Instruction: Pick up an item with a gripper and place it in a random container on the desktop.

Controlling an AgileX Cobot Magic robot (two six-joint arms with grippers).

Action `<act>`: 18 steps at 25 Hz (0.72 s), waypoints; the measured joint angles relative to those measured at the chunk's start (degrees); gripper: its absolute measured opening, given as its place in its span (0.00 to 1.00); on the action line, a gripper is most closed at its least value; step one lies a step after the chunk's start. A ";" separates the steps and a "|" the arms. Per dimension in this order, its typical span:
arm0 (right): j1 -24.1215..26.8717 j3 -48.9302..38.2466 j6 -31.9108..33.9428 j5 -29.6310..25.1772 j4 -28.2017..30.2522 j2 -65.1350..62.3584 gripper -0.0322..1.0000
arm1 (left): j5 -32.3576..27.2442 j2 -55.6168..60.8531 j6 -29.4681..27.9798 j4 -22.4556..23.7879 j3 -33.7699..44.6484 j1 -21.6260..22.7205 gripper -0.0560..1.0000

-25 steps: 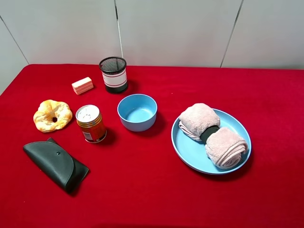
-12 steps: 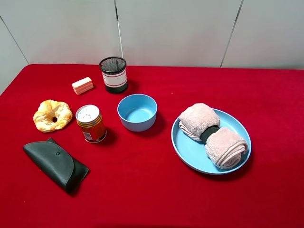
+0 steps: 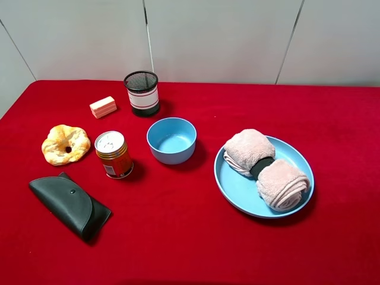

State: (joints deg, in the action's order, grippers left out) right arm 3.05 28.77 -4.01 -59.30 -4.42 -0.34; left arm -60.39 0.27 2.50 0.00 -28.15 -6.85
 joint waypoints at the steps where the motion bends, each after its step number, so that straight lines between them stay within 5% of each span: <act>1: 0.00 0.00 0.00 0.00 0.00 0.00 0.70 | 0.00 0.00 0.00 0.00 0.00 0.00 1.00; 18: 0.00 0.00 0.00 0.00 0.00 0.00 0.70 | 0.00 0.00 0.00 0.00 0.00 0.00 1.00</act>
State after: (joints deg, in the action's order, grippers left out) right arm 3.05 28.77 -4.01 -59.30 -4.42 -0.34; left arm -60.39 0.27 2.50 0.00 -28.15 -6.85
